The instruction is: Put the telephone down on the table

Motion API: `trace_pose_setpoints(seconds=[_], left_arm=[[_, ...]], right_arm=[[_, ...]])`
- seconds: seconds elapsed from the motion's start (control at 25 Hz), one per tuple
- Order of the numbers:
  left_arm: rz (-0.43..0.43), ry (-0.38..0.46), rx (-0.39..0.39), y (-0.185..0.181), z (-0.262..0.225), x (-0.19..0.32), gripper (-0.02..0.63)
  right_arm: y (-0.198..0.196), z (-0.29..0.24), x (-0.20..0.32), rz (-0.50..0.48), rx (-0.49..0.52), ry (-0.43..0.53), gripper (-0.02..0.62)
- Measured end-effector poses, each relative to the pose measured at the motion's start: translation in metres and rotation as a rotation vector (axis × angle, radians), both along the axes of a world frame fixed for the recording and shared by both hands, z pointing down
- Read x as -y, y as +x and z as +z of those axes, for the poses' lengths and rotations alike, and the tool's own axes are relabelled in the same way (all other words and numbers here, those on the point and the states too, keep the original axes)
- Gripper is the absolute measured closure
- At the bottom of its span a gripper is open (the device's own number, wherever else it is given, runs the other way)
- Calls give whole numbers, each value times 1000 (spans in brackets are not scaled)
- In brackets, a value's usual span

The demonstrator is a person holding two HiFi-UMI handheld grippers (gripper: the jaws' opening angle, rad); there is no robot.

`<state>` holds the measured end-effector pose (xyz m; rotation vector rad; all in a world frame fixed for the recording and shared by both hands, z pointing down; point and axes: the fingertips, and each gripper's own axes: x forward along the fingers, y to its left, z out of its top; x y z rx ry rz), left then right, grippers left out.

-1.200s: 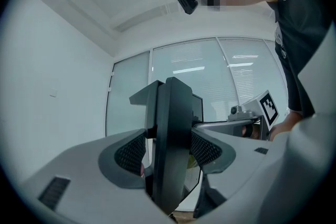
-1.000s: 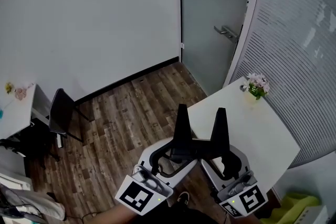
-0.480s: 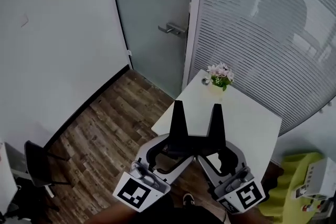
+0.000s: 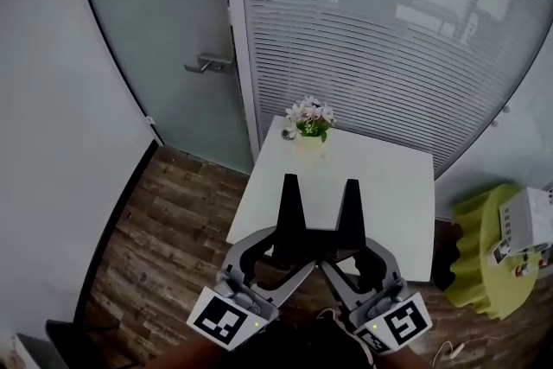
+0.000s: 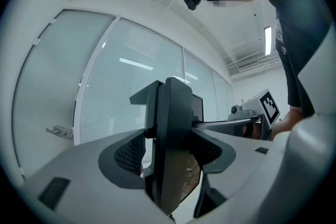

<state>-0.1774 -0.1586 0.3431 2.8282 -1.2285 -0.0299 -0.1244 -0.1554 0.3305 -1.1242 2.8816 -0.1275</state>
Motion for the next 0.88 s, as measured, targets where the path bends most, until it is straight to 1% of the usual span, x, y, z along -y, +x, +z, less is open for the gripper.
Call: trace_pose_setpoints(seconds=[0.16,0.4,0.52,0.68,0.76,0.88], left_arm=[[93,-45,-19,23,13,14,333],[187,-93,-20,65,33,43,333],[213,-110,-21,85,44,64,333],[253,-131,42,112,64,91,334],[255,-147,49,122,73,108,334],[238,-191,50,132,90,134,333]], right_arm=[[22,11,9,93,5,-25,362],[63,30,34,188,8,-65,362],[83,43,53,216,5,-80,362],[111,59,82,239,18,-109,362],[121,67,99,243,24,-130,362],[131,85,125,232,19,-173,362]])
